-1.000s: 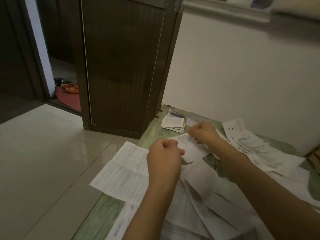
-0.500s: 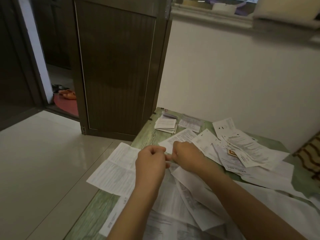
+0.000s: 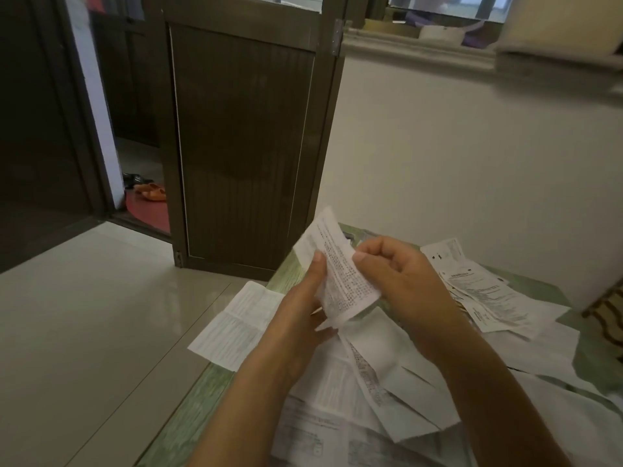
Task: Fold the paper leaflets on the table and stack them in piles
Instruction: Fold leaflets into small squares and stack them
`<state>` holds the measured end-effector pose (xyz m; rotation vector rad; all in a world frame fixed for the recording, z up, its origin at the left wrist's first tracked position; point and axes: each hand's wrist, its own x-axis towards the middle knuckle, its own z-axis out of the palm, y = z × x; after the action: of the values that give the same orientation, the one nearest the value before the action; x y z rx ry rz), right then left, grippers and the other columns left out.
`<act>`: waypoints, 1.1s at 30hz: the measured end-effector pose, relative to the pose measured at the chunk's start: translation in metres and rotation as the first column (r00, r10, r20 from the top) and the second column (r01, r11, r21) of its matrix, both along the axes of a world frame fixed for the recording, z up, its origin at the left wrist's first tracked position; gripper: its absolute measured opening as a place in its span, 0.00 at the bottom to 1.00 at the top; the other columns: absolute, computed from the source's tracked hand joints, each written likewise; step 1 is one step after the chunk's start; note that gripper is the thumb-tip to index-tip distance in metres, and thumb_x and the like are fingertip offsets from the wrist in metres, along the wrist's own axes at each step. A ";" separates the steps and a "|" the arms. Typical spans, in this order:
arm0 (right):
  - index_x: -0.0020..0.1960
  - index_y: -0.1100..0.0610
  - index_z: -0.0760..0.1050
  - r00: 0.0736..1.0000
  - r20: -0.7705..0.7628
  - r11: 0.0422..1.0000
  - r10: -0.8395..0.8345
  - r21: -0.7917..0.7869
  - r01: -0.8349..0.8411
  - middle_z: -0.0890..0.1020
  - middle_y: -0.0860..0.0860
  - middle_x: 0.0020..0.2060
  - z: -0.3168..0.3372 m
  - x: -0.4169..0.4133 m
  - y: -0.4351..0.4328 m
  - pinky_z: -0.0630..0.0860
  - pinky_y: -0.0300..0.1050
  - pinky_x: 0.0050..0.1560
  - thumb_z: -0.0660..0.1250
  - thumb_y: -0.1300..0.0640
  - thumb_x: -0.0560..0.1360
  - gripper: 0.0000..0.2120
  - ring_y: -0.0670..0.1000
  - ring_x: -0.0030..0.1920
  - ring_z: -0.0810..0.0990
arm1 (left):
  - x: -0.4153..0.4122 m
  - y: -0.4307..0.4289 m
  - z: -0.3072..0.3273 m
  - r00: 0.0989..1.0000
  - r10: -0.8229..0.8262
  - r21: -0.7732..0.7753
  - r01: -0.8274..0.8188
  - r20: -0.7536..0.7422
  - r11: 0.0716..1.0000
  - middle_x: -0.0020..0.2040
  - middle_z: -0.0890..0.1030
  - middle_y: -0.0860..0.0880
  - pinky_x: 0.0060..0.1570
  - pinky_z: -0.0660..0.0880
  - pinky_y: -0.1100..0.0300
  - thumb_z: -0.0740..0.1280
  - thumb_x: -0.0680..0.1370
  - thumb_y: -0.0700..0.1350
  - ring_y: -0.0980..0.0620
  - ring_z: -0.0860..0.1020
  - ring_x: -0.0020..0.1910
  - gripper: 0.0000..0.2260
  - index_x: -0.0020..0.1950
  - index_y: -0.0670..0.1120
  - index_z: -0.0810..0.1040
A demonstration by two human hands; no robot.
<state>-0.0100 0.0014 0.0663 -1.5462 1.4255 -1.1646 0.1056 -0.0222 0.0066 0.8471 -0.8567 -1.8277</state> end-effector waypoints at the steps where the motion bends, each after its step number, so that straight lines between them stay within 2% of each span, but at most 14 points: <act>1: 0.46 0.57 0.75 0.994 0.111 0.999 0.008 0.044 -0.013 0.82 0.53 0.43 -0.002 0.002 0.004 0.79 0.41 0.41 0.61 0.57 0.78 0.07 0.53 0.43 0.82 | 0.002 0.001 0.001 0.998 -0.007 -0.004 0.006 -0.068 1.000 0.50 0.84 0.47 0.52 0.78 0.49 0.63 0.66 0.62 0.48 0.82 0.51 0.24 0.58 0.52 0.77; 3: 0.47 0.59 0.75 0.974 0.225 0.994 -0.024 0.107 0.000 0.83 0.56 0.45 -0.009 0.006 0.006 0.80 0.45 0.44 0.60 0.57 0.79 0.07 0.54 0.45 0.83 | 0.005 0.003 0.002 0.980 0.021 0.030 -0.015 -0.196 0.999 0.49 0.84 0.46 0.51 0.78 0.47 0.65 0.68 0.58 0.46 0.83 0.49 0.19 0.56 0.53 0.78; 5: 0.48 0.58 0.76 0.972 0.214 0.989 -0.097 0.131 0.070 0.83 0.54 0.44 -0.017 0.008 0.004 0.81 0.42 0.41 0.61 0.57 0.79 0.07 0.50 0.42 0.84 | 0.007 0.006 0.001 0.955 0.086 0.087 -0.064 -0.282 0.994 0.49 0.84 0.45 0.53 0.77 0.45 0.66 0.71 0.52 0.45 0.83 0.49 0.14 0.55 0.51 0.79; 8: 0.47 0.55 0.75 0.974 0.098 0.978 -0.206 0.033 0.204 0.82 0.50 0.42 -0.025 0.009 -0.001 0.76 0.33 0.31 0.63 0.57 0.77 0.03 0.44 0.35 0.82 | 0.011 0.010 0.000 0.960 0.173 0.087 -0.157 -0.219 0.984 0.45 0.85 0.47 0.51 0.78 0.49 0.63 0.77 0.46 0.48 0.84 0.44 0.06 0.51 0.49 0.79; 10: 0.50 0.52 0.75 0.968 0.017 0.967 -0.249 -0.046 0.249 0.81 0.48 0.43 -0.029 0.007 -0.003 0.75 0.31 0.31 0.66 0.57 0.76 0.03 0.43 0.37 0.81 | 0.014 0.011 -0.001 0.966 0.188 0.056 -0.180 -0.177 0.982 0.45 0.85 0.47 0.49 0.78 0.51 0.63 0.78 0.45 0.49 0.84 0.44 0.06 0.50 0.49 0.79; 12: 0.52 0.51 0.74 0.979 0.006 0.978 -0.205 -0.043 0.205 0.80 0.46 0.44 -0.031 0.005 -0.005 0.76 0.31 0.32 0.67 0.56 0.75 0.06 0.41 0.37 0.81 | 0.017 0.012 -0.003 0.976 0.181 0.004 -0.182 -0.117 0.983 0.45 0.85 0.48 0.45 0.80 0.54 0.63 0.78 0.45 0.50 0.84 0.43 0.06 0.50 0.50 0.79; 14: 0.50 0.52 0.76 0.992 0.040 0.993 -0.120 0.021 0.119 0.82 0.47 0.43 -0.031 0.003 -0.005 0.76 0.31 0.33 0.67 0.55 0.75 0.05 0.40 0.37 0.82 | 0.019 0.012 -0.005 0.985 0.161 -0.033 -0.163 -0.057 0.986 0.46 0.85 0.48 0.42 0.81 0.57 0.63 0.77 0.46 0.50 0.84 0.43 0.06 0.51 0.50 0.79; 19: 0.46 0.60 0.77 0.998 -0.010 0.998 -0.060 0.025 0.060 0.84 0.47 0.39 -0.032 -0.004 -0.013 0.76 0.32 0.32 0.66 0.55 0.75 0.07 0.43 0.36 0.83 | 0.020 0.012 -0.006 0.984 0.171 -0.092 -0.165 0.058 0.982 0.45 0.85 0.50 0.43 0.80 0.57 0.64 0.77 0.46 0.51 0.84 0.44 0.07 0.54 0.50 0.78; 22: 0.47 0.63 0.76 0.993 0.113 0.993 -0.032 0.115 0.019 0.85 0.50 0.38 -0.043 -0.008 -0.017 0.77 0.35 0.33 0.66 0.57 0.76 0.09 0.46 0.37 0.84 | 0.023 0.013 -0.008 0.948 0.232 -0.149 -0.203 0.216 0.968 0.44 0.85 0.52 0.48 0.79 0.55 0.64 0.78 0.44 0.52 0.83 0.44 0.05 0.51 0.50 0.79; 26: 0.44 0.60 0.76 0.955 0.295 0.965 -0.028 0.259 -0.051 0.85 0.54 0.41 -0.066 -0.015 -0.019 0.75 0.38 0.31 0.65 0.59 0.76 0.05 0.49 0.36 0.82 | 0.025 0.011 -0.012 0.918 0.209 -0.129 -0.174 0.338 0.976 0.43 0.83 0.52 0.38 0.80 0.59 0.61 0.80 0.39 0.54 0.83 0.40 0.09 0.47 0.52 0.77; 29: 0.45 0.59 0.76 0.926 0.376 0.947 -0.040 0.310 -0.085 0.84 0.57 0.45 -0.076 -0.023 -0.022 0.76 0.49 0.46 0.63 0.64 0.77 0.04 0.55 0.43 0.82 | 0.023 0.013 -0.013 0.911 0.179 -0.099 -0.152 0.373 0.983 0.41 0.83 0.52 0.32 0.79 0.60 0.60 0.79 0.36 0.54 0.83 0.37 0.12 0.45 0.52 0.76; 30: 0.47 0.60 0.76 0.920 0.391 0.944 -0.033 0.314 -0.099 0.84 0.57 0.46 -0.077 -0.025 -0.023 0.76 0.51 0.48 0.62 0.65 0.77 0.05 0.55 0.45 0.82 | 0.022 0.013 -0.013 0.908 0.179 -0.097 -0.153 0.379 0.983 0.40 0.83 0.52 0.31 0.79 0.60 0.60 0.80 0.36 0.54 0.83 0.36 0.12 0.44 0.52 0.76; 33: 0.51 0.60 0.77 0.903 0.429 0.941 -0.006 0.308 -0.140 0.85 0.55 0.46 -0.078 -0.027 -0.022 0.80 0.44 0.45 0.61 0.66 0.77 0.08 0.53 0.46 0.84 | 0.021 0.016 -0.012 0.894 0.190 -0.123 -0.152 0.405 0.981 0.34 0.83 0.54 0.28 0.77 0.64 0.61 0.80 0.39 0.57 0.82 0.31 0.08 0.44 0.48 0.77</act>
<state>-0.0368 -0.0205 -0.0120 -1.0206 1.1865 -1.0708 0.1269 -0.0059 -0.0055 1.2408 -1.0818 -1.4642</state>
